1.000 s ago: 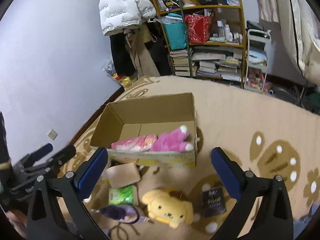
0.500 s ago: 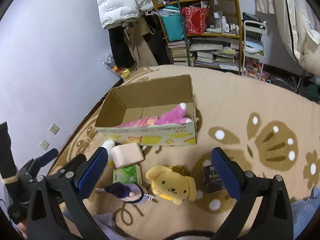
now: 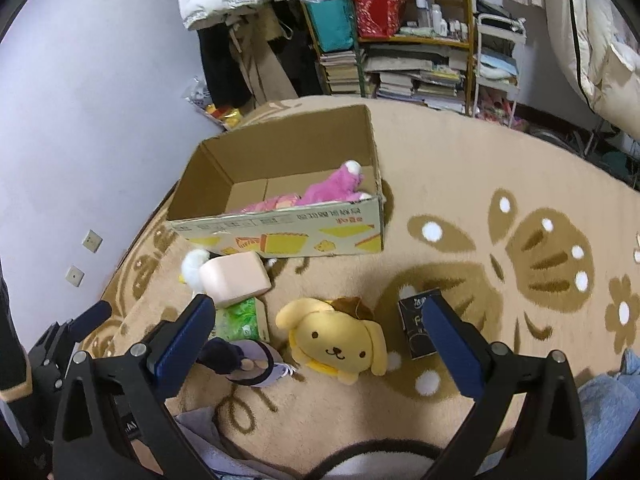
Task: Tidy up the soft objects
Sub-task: 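Open both tools to release items in the box and withdraw, then grasp navy plush with left tool while right tool grasps yellow dog plush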
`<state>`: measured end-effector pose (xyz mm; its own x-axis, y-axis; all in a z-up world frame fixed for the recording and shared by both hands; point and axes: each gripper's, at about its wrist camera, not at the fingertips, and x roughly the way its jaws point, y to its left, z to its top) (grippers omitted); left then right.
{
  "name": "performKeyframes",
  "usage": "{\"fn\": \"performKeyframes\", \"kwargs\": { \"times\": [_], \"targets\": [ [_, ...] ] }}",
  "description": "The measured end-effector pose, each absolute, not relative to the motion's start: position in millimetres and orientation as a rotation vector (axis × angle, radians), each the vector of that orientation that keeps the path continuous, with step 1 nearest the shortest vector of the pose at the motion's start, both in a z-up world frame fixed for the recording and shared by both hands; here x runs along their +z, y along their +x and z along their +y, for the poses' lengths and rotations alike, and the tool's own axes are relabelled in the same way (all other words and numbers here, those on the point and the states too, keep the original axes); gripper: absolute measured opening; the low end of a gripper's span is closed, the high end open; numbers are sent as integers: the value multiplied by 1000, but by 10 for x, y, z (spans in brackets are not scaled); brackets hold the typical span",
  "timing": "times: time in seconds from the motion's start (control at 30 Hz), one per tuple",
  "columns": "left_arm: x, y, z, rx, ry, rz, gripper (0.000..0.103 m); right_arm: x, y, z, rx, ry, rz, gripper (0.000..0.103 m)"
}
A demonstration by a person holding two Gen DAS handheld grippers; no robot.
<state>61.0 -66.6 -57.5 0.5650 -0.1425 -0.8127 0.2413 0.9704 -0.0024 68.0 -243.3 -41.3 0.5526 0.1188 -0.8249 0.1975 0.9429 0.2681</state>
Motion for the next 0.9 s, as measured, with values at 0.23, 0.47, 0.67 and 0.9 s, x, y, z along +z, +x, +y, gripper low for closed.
{"fn": "performKeyframes", "kwargs": {
  "times": [0.23,0.47,0.67,0.9],
  "targets": [
    [-777,614,-826,-242,156,992,99,-622,768,-2445,-64,381,1061,103],
    [-987,658,-919,-250,178,1051,99,-894,863,-2405,-64,415,1151,103],
    [-1165,694,-973,-249,195,1103,99,-1140,957,-2381,-73,418,1225,103],
    [-1251,713,-992,-247,200,1115,99,-1461,1083,-2359,-84,415,1324,103]
  ]
}}
